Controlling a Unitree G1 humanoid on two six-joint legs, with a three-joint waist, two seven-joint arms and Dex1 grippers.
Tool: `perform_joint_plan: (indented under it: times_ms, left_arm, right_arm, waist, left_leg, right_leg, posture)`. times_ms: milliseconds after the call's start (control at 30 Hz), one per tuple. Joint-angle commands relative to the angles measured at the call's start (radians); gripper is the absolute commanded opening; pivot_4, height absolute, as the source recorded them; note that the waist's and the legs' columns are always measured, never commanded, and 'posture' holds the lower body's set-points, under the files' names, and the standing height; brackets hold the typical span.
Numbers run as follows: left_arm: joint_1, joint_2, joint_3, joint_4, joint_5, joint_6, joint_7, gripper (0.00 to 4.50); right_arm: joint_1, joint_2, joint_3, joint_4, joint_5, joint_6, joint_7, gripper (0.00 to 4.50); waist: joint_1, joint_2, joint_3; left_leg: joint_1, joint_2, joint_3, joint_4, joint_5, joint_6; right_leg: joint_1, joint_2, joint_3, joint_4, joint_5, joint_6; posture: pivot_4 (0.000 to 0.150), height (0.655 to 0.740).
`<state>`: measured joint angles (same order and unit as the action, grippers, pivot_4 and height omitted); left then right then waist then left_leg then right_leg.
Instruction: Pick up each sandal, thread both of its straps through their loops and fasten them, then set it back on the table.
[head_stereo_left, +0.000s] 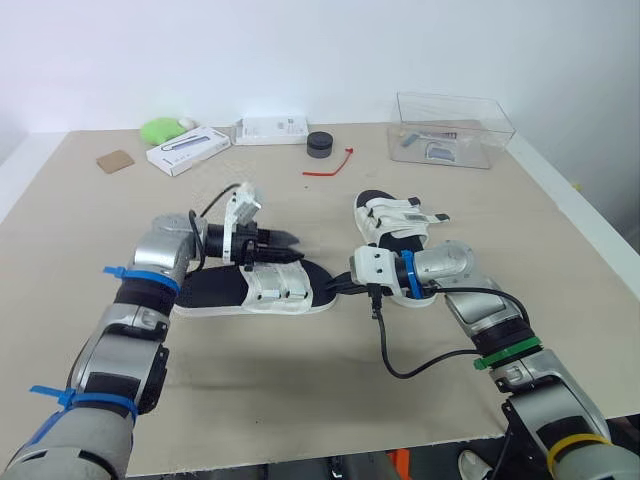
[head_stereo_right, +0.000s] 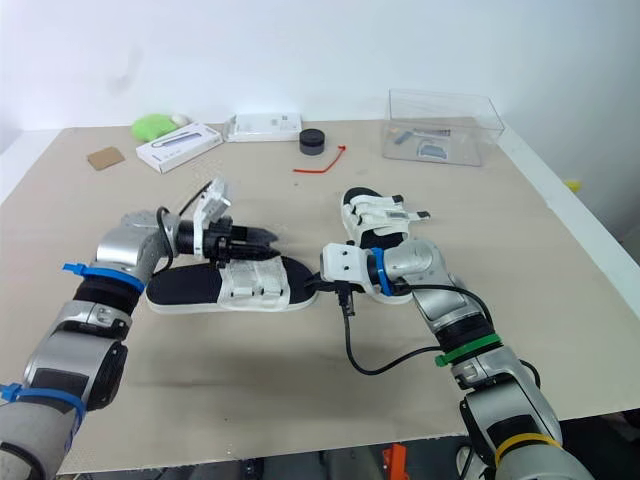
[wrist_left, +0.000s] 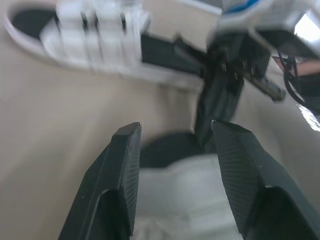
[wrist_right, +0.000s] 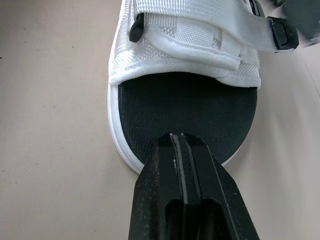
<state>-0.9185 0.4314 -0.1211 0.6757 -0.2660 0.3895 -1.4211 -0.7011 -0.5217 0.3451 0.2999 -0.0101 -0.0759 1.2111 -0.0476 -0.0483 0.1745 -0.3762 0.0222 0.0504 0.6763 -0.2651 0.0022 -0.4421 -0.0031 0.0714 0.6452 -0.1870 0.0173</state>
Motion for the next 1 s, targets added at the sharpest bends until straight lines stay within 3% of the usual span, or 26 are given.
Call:
perform_joint_plan:
  times_ms: [33, 67, 100, 300, 600, 733, 1000]
  left_arm:
    - [-0.025, 0.004, -0.014, 0.024, 0.035, -0.021, 0.018, 0.6]
    - [-0.03, 0.005, -0.02, 0.037, 0.044, -0.018, 0.02, 0.11]
    - [-0.035, 0.005, -0.023, 0.05, 0.053, -0.021, 0.021, 0.05]
    - [-0.06, 0.017, -0.059, 0.157, 0.133, -0.102, 0.032, 0.05]
    - [-0.168, 0.018, -0.025, 0.371, 0.225, -0.258, 0.323, 0.05]
    - [-0.183, 0.022, 0.034, 0.313, 0.153, -0.196, 0.23, 0.05]
    - [-0.128, 0.095, 0.119, 0.117, 0.082, -0.17, 0.188, 0.05]
  right_arm:
    - [-0.005, -0.009, -0.002, 0.002, -0.015, 0.002, -0.003, 0.0]
    - [-0.005, -0.009, -0.002, 0.003, -0.015, 0.002, -0.002, 0.0]
    - [-0.005, -0.009, -0.002, 0.003, -0.014, 0.003, -0.002, 0.0]
    - [-0.007, -0.009, -0.002, 0.004, -0.015, 0.003, -0.002, 0.0]
    - [-0.008, -0.007, 0.003, 0.01, -0.025, -0.004, -0.002, 0.0]
    - [-0.011, -0.004, 0.003, 0.019, -0.026, -0.01, 0.0, 0.0]
    - [-0.019, 0.006, -0.001, 0.035, -0.023, -0.018, -0.001, 0.0]
  waist:
    - [0.0, 0.0, 0.0]
    - [0.0, 0.0, 0.0]
    - [0.0, 0.0, 0.0]
    - [0.0, 0.0, 0.0]
    - [0.0, 0.0, 0.0]
    - [0.0, 0.0, 0.0]
    - [-0.002, 0.0, 0.0]
  left_leg:
    - [0.0, 0.0, 0.0, 0.0, 0.0, 0.0]
    - [0.0, 0.0, 0.0, 0.0, 0.0, 0.0]
    - [0.0, 0.0, 0.0, 0.0, 0.0, 0.0]
    - [0.0, 0.0, 0.0, 0.0, 0.0, 0.0]
    - [0.003, 0.0, 0.0, 0.0, 0.001, 0.002]
    - [0.0, 0.0, 0.0, 0.0, 0.001, 0.002]
    - [-0.001, 0.001, 0.0, 0.0, 0.0, 0.0]
  right_leg:
    - [0.0, 0.0, 0.0, 0.0, 0.0, 0.0]
    - [0.0, 0.0, 0.0, 0.0, 0.0, 0.0]
    - [0.0, 0.0, 0.0, 0.0, 0.0, 0.0]
    - [0.0, 0.0, 0.0, 0.0, 0.0, 0.0]
    - [0.002, 0.0, 0.001, 0.001, 0.002, 0.0]
    - [0.0, 0.001, 0.0, 0.0, 0.002, 0.0]
    - [-0.001, 0.0, 0.0, 0.0, 0.001, 0.0]
  posture:
    - [0.15, 0.74]
    - [0.15, 0.74]
    - [0.15, 0.74]
    - [0.15, 0.74]
    - [0.15, 0.74]
    - [0.15, 0.74]
    - [0.15, 0.74]
